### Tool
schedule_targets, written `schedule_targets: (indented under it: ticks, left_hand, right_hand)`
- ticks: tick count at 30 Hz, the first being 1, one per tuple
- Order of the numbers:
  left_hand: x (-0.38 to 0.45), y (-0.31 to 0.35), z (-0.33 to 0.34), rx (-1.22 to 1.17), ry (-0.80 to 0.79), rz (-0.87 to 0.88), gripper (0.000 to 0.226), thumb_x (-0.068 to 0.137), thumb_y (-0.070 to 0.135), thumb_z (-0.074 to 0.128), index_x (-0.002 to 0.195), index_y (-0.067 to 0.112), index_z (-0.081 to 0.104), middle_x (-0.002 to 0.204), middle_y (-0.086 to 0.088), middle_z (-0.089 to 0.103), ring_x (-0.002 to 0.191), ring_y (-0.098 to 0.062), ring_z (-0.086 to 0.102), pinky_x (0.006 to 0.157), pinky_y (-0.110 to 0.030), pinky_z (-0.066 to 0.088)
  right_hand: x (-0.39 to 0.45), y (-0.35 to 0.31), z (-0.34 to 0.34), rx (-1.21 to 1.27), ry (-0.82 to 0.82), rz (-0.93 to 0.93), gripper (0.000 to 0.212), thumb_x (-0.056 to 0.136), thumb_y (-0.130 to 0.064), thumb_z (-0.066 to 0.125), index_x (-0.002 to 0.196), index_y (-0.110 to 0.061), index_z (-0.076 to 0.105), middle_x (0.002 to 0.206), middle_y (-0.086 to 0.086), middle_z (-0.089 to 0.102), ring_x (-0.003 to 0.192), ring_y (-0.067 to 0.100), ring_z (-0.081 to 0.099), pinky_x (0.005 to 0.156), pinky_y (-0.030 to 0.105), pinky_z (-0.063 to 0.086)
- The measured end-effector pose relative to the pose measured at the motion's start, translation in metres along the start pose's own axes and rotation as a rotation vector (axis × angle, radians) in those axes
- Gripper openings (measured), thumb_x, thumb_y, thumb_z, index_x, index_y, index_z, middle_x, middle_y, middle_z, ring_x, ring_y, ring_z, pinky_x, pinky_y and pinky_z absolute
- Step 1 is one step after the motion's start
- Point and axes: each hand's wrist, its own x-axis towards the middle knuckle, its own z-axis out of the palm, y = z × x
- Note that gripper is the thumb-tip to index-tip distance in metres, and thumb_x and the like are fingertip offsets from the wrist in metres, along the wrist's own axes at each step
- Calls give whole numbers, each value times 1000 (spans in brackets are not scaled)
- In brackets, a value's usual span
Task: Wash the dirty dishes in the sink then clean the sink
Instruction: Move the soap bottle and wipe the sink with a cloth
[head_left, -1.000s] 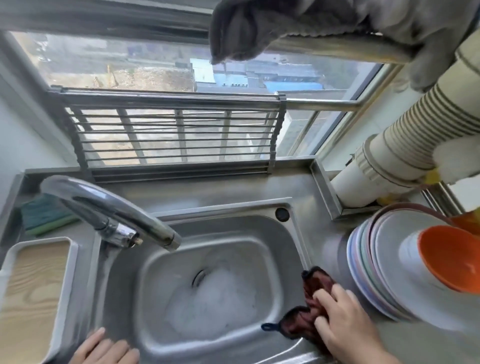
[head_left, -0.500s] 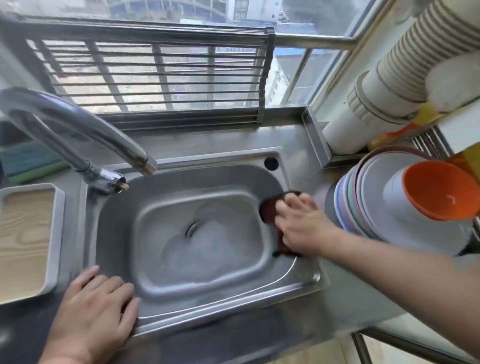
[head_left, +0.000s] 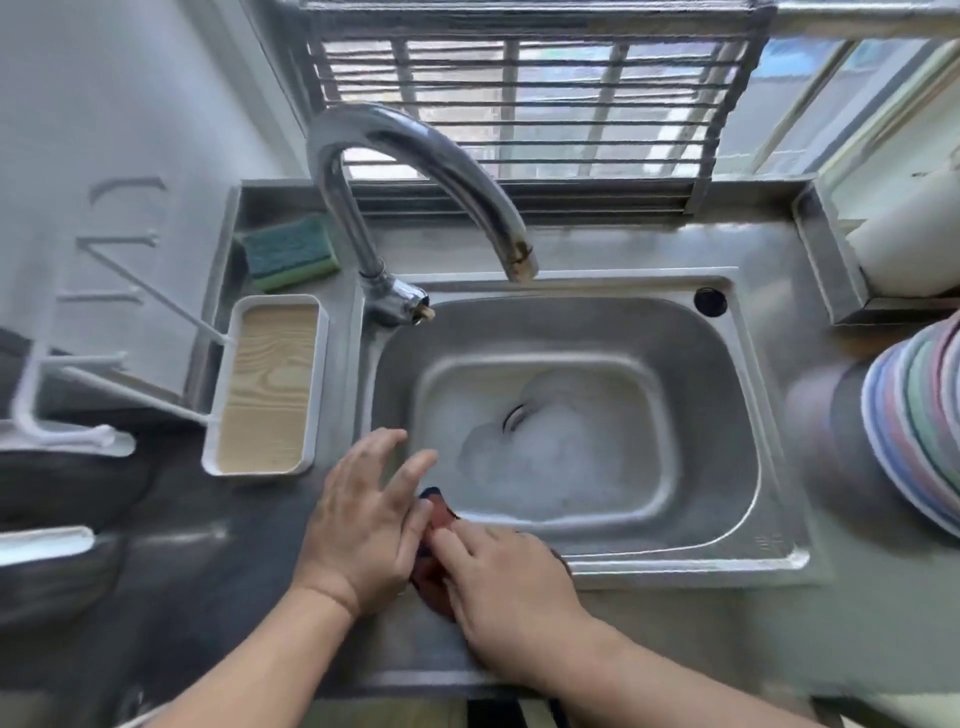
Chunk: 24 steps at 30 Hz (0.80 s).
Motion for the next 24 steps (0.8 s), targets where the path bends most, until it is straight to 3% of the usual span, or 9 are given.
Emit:
schedule_targets:
  ticks: [2,6,10,12,14,18,21,23,24]
  left_hand:
    - [-2,-2,1,-81,85,-71,46,95,33,47,139,20,55,143,-20,52,130,-42,52,108,-55,43]
    - [-3,-1,1,-86,86,-93,48,96,42,47,141,24,49,143,-20,52,128,-44,51,109,-57,42]
    - [-3,1,-2,-77,40,-82,52,94,48,48,140,26,46,142,-21,53,128,-46,52,109,-58,42]
    - [-2,1,-4,-55,23,-64,51,95,49,47,140,25,46,140,-22,55,127,-46,54,107,-59,43]
    - [-1,3,-5,-33,7,-40,50,95,49,46,139,25,47,138,-22,57,127,-46,56,105,-60,46]
    - [-1,2,-4,-29,-12,-5,52,97,52,45,141,25,47,141,-21,57,130,-45,56,104,-61,48]
    - [0,2,-3,-30,1,11,56,104,59,30,144,25,47,144,-21,55,133,-44,55,106,-61,47]
    - [-1,0,-1,-32,16,7,59,104,60,27,147,24,46,148,-21,52,136,-42,52,109,-59,44]
    - [-2,-1,1,-30,25,9,61,104,60,27,149,23,46,149,-21,51,138,-42,51,110,-57,42]
  right_hand:
    - [30,-20,0,135,-94,39,23,103,-34,44,122,-22,46,124,6,55,105,39,59,71,44,37]
    - [41,7,-13,451,-285,97,28,96,-30,56,123,-31,51,128,-1,63,114,28,60,89,44,51]
    - [24,73,-35,390,-555,165,31,101,-51,56,131,-43,58,127,-19,69,116,8,63,98,28,48]
    - [18,92,-48,388,-656,143,30,102,-54,51,131,-47,56,125,-23,69,115,6,64,105,32,48]
    - [18,91,-51,386,-679,84,27,103,-54,45,128,-47,53,121,-20,69,110,11,65,104,38,49]
    - [51,48,-24,433,-614,-78,9,106,-42,42,114,-39,46,105,-3,62,90,26,58,79,38,42]
    - [92,22,-3,650,-636,-91,47,106,-19,52,151,-15,40,142,13,52,122,30,55,103,38,45]
    - [115,12,9,908,-655,30,48,105,-16,55,149,-4,41,146,16,47,138,36,48,118,46,41]
    - [127,8,12,1084,-646,164,42,105,-26,55,141,-7,47,140,18,53,135,36,51,118,50,41]
